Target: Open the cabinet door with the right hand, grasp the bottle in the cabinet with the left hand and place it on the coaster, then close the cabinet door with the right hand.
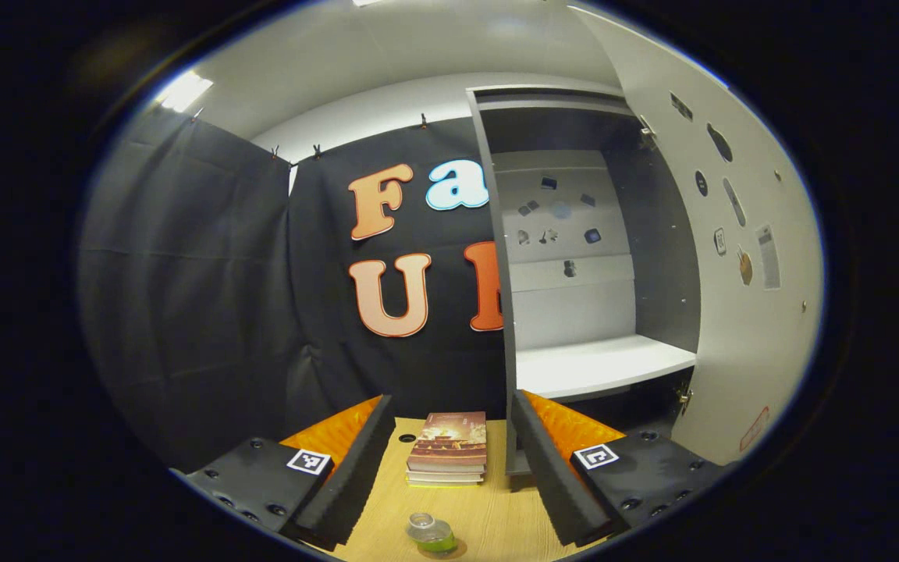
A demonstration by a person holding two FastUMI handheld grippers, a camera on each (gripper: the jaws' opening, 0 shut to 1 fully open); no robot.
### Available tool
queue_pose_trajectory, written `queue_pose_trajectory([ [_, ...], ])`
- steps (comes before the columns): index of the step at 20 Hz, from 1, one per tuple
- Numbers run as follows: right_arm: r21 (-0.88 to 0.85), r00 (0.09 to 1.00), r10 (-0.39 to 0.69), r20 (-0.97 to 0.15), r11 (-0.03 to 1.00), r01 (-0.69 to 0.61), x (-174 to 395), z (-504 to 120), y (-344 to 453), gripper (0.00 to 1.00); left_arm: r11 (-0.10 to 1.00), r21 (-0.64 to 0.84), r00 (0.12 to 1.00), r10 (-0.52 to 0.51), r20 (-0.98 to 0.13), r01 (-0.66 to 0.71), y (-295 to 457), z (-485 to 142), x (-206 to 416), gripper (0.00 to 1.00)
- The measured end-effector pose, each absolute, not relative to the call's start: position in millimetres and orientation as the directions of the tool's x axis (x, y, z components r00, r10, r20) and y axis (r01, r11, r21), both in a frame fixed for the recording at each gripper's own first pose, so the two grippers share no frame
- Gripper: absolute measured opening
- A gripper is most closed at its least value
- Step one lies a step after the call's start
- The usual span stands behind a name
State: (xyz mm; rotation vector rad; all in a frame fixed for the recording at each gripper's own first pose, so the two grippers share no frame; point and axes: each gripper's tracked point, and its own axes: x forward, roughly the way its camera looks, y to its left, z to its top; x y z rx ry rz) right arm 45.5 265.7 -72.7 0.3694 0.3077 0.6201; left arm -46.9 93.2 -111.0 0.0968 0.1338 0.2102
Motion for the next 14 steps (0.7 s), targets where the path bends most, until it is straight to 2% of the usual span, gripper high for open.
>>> queue_pose_trajectory([
  [1,0.426,0.771,0.613,-0.174,0.752,-0.502,46.0,-74.1,266.2,0.87,0.975,0.100,0.971,0.212,-0.114,-0.201,100.7,-108.4,-42.5,0.99],
  [6,0.467,0.750,0.643,-0.158,0.717,-0.517,46.5,-68.7,284.0,0.94,0.970,0.077,0.965,0.237,-0.114,-0.229,142.2,-116.2,-32.4,0.97],
  [7,0.462,0.746,0.646,-0.162,0.718,-0.521,47.9,-69.9,286.2,1.00,0.969,0.070,0.963,0.244,-0.117,-0.237,147.9,-118.1,-32.3,0.98],
  [8,0.456,0.743,0.648,-0.166,0.718,-0.525,49.7,-71.3,288.3,0.94,0.966,0.065,0.959,0.257,-0.117,-0.250,156.0,-118.6,-33.0,0.98],
  [14,0.449,0.729,0.657,-0.192,0.719,-0.530,61.8,-89.0,306.0,0.94,0.955,0.057,0.950,0.294,-0.105,-0.290,192.2,-116.2,-39.2,0.99],
])
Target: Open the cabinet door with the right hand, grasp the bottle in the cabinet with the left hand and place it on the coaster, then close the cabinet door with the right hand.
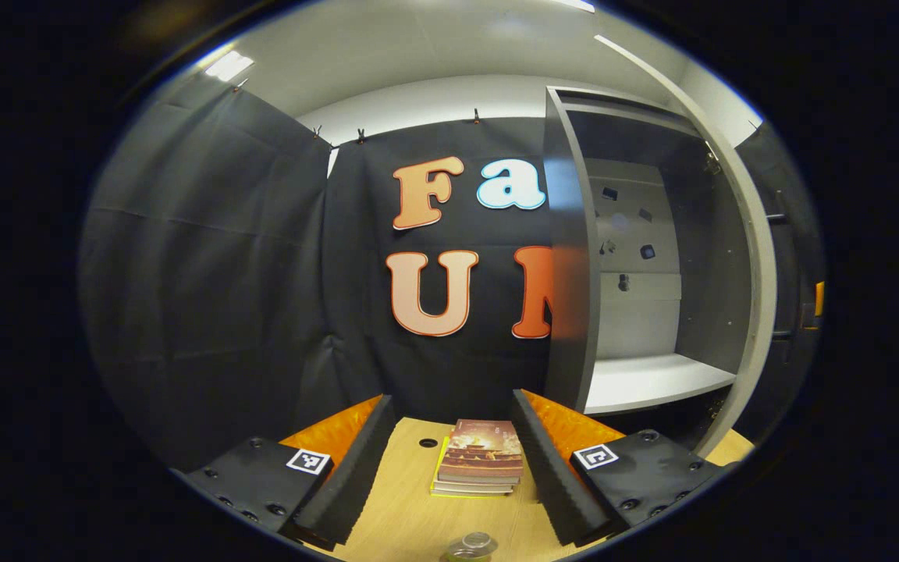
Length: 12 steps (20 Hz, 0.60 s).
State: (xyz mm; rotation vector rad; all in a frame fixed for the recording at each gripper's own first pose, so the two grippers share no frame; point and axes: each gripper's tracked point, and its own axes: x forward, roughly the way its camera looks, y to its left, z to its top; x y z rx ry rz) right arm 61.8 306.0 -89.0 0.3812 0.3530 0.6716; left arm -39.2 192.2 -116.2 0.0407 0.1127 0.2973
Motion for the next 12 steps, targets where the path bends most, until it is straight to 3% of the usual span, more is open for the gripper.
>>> queue_pose_trajectory([
  [4,0.483,0.697,0.680,-0.227,0.700,-0.526,59.3,-98.2,331.4,0.94,0.948,0.052,0.943,0.319,-0.100,-0.315,217.3,-117.1,-43.1,0.98],
  [7,0.430,0.746,0.612,-0.265,0.767,-0.476,86.4,-114.1,334.6,0.94,0.939,0.036,0.933,0.344,-0.104,-0.342,236.1,-122.0,-44.8,0.98],
  [12,0.391,0.760,0.591,-0.272,0.789,-0.474,96.3,-111.4,346.4,0.94,0.939,0.044,0.934,0.343,-0.102,-0.340,240.5,-122.1,-42.0,0.99],
])
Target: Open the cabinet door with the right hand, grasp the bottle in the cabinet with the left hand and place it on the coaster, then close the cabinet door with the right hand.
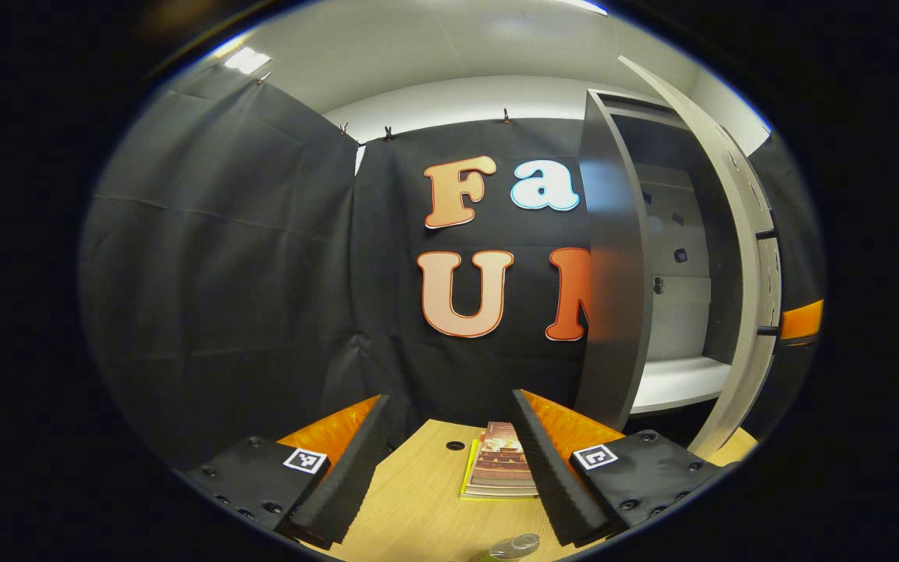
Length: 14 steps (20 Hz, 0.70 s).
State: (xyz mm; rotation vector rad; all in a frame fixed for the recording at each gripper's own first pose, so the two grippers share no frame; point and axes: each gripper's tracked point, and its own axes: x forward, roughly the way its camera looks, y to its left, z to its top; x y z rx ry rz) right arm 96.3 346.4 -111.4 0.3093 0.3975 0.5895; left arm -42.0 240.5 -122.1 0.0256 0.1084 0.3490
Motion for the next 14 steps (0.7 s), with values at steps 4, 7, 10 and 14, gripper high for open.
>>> queue_pose_trajectory([
  [4,0.334,0.793,0.542,-0.279,0.829,-0.449,105.8,-109.6,354.0,0.94,0.953,0.051,0.947,0.304,-0.100,-0.300,236.8,-116.9,-21.5,0.99],
  [7,0.300,0.811,0.516,-0.276,0.848,-0.438,107.6,-108.9,356.9,0.94,0.961,0.059,0.956,0.275,-0.100,-0.270,229.5,-112.6,1.9,0.99],
  [10,0.273,0.827,0.492,-0.271,0.863,-0.424,114.0,-110.2,361.7,0.94,0.970,0.068,0.966,0.238,-0.100,-0.231,212.9,-110.8,10.9,0.99],
  [14,0.241,0.843,0.471,-0.260,0.877,-0.416,118.5,-111.0,363.5,0.94,0.980,0.073,0.975,0.191,-0.112,-0.184,186.6,-105.8,24.8,0.99],
])
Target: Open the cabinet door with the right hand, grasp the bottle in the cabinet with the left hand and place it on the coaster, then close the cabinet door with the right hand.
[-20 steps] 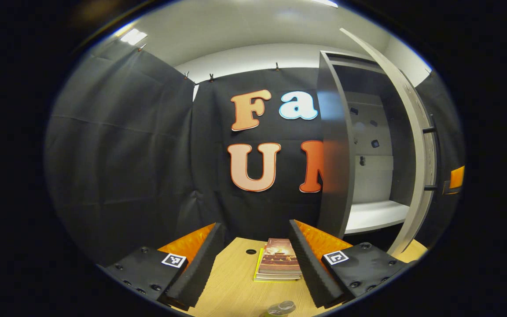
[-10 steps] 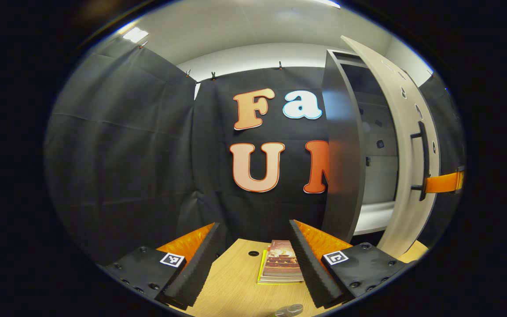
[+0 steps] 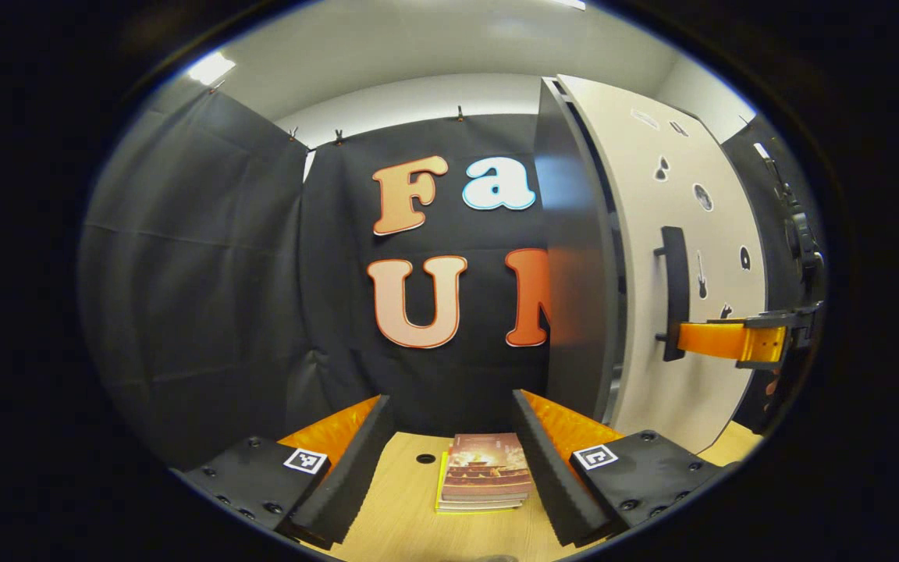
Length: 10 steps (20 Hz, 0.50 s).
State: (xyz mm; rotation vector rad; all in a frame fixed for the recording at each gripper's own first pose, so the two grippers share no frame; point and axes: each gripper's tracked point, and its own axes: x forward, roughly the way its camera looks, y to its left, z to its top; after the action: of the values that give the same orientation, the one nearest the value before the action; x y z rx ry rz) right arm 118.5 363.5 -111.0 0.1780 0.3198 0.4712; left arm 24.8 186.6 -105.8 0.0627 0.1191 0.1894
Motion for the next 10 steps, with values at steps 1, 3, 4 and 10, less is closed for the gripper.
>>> queue_pose_trajectory([
  [1,0.237,0.843,0.469,-0.264,0.879,-0.415,118.7,-110.7,363.1,0.94,0.983,0.074,0.977,0.178,-0.116,-0.170,179.5,-104.7,28.4,0.99],
  [3,0.231,0.844,0.462,-0.273,0.883,-0.409,118.8,-111.2,359.6,0.95,0.986,0.076,0.980,0.157,-0.118,-0.149,165.3,-101.3,33.5,0.99],
  [4,0.216,0.852,0.452,-0.266,0.889,-0.404,119.4,-109.9,355.4,0.95,0.988,0.075,0.982,0.147,-0.119,-0.139,157.6,-98.4,34.0,0.99],
  [10,0.074,0.892,0.403,-0.203,0.915,-0.397,86.3,-83.5,292.1,0.95,0.995,0.043,0.990,0.089,-0.109,-0.085,105.1,-74.8,28.7,0.99],
])
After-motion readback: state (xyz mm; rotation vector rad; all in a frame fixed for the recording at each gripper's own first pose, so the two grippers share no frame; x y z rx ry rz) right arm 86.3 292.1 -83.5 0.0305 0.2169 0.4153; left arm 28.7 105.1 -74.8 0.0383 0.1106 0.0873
